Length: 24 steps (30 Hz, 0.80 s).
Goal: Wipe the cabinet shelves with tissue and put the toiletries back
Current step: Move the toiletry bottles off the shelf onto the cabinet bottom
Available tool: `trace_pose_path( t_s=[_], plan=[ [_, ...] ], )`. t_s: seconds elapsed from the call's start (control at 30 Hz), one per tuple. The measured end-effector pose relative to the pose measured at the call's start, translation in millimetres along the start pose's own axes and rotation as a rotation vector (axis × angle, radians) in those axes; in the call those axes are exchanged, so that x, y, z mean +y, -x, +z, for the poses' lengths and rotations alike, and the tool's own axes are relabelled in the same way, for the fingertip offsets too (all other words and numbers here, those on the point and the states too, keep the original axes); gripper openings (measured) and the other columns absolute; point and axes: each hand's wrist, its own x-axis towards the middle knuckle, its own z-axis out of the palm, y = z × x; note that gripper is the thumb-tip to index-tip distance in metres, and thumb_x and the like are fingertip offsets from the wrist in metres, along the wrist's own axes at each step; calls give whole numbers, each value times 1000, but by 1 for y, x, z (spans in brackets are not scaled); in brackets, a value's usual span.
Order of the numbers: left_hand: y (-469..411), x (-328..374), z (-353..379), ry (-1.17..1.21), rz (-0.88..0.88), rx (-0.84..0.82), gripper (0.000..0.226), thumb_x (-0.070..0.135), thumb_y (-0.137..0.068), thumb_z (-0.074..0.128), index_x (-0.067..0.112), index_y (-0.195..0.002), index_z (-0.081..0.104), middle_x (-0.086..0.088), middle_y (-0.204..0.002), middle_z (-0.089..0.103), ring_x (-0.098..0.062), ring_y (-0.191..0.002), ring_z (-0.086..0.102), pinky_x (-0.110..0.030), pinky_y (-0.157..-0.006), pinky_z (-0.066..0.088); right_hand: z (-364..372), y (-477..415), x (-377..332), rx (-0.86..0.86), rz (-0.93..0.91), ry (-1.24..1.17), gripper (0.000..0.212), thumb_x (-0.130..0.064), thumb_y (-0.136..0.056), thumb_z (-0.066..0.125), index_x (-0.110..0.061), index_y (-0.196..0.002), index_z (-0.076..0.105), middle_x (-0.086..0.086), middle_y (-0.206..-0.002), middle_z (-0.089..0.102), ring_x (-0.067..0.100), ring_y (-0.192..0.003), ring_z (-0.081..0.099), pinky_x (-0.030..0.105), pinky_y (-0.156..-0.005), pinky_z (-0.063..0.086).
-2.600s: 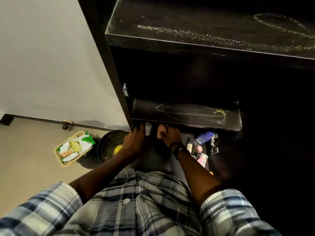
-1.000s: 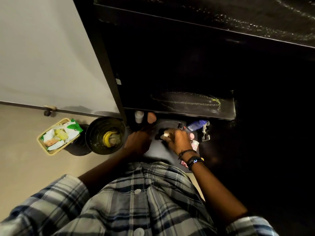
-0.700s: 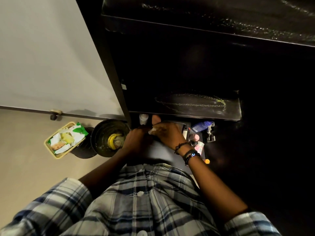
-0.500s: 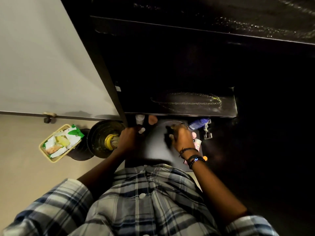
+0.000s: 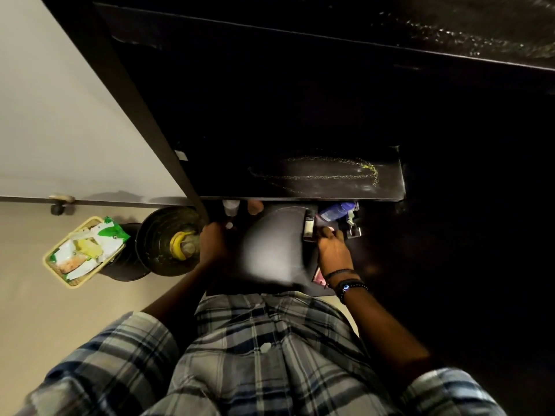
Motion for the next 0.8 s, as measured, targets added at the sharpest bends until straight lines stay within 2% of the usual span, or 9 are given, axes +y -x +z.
trace_pose_path(
  t_s=[0.1, 0.2, 0.27, 0.4, 0.5, 0.6, 0.67, 0.73, 0.8],
  plan=[
    [5, 5, -4, 59, -4, 12, 21, 14, -86, 59, -5, -91, 66, -31, -95, 66, -45, -92, 61, -38, -68, 37, 5, 0, 5, 26, -32, -35, 42, 21, -70, 49, 8, -107, 63, 29, -116, 57, 48, -108, 52, 42, -86, 51],
    [15, 10, -9, 116, 34, 50, 37, 26, -82, 49, -7, -83, 63, -32, -87, 65, -36, -78, 62, -39, -65, 38, 6, 0, 9, 1, -23, -13, 49, 17, -79, 44, 4, -125, 53, 24, -129, 49, 41, -118, 47, 40, -93, 47],
    [18, 8, -11, 130, 58, 67, 36, 26, -83, 48, -7, -81, 62, -32, -85, 65, -40, -79, 62, -41, -63, 39, 3, 1, 6, -3, -8, -17, 49, 14, -83, 40, 2, -130, 47, 22, -132, 47, 38, -122, 44, 39, -97, 43],
    [18, -1, -16, 58, 75, 44, 25, 19, -85, 57, 0, -99, 66, -29, -94, 67, -44, -89, 63, -42, -68, 44, -7, 3, -17, 21, -30, -101, 29, 6, -86, 45, 2, -110, 62, 25, -114, 58, 39, -108, 56, 42, -89, 47],
    [23, -9, -23, 44, 128, 23, 31, 20, -84, 62, 6, -111, 62, -25, -97, 69, -42, -91, 64, -43, -70, 47, -5, -8, -45, 62, -197, -259, 24, 9, -73, 55, -1, -87, 71, 22, -93, 70, 36, -88, 67, 36, -79, 53],
    [29, -22, -27, 83, 208, -42, 55, 44, -74, 51, 14, -120, 56, -18, -95, 71, -38, -89, 67, -47, -70, 53, -4, -25, -75, 22, -284, -317, 26, 6, -71, 59, -6, -89, 74, 15, -97, 72, 31, -90, 67, 30, -83, 51],
    [30, -35, -27, 71, 244, -72, 67, 52, -69, 46, 12, -123, 54, -16, -98, 71, -37, -89, 67, -48, -70, 54, -5, -34, -97, -3, -288, -321, 26, 3, -74, 58, -7, -92, 73, 15, -102, 71, 33, -93, 66, 31, -84, 50],
    [37, -35, -37, 68, 276, -76, 64, 48, -73, 47, 11, -125, 53, -16, -103, 70, -34, -94, 67, -45, -74, 54, -7, -40, -113, 0, -255, -323, 25, 0, -79, 57, -7, -99, 71, 16, -110, 68, 34, -97, 64, 30, -82, 49],
    [45, -38, -45, 69, 281, -47, 54, 32, -80, 53, 10, -129, 52, -15, -112, 67, -32, -101, 65, -42, -79, 54, -6, -46, -125, -12, -228, -317, 21, -3, -86, 54, -4, -101, 68, 17, -122, 60, 35, -99, 63, 25, -78, 44]
  ],
)
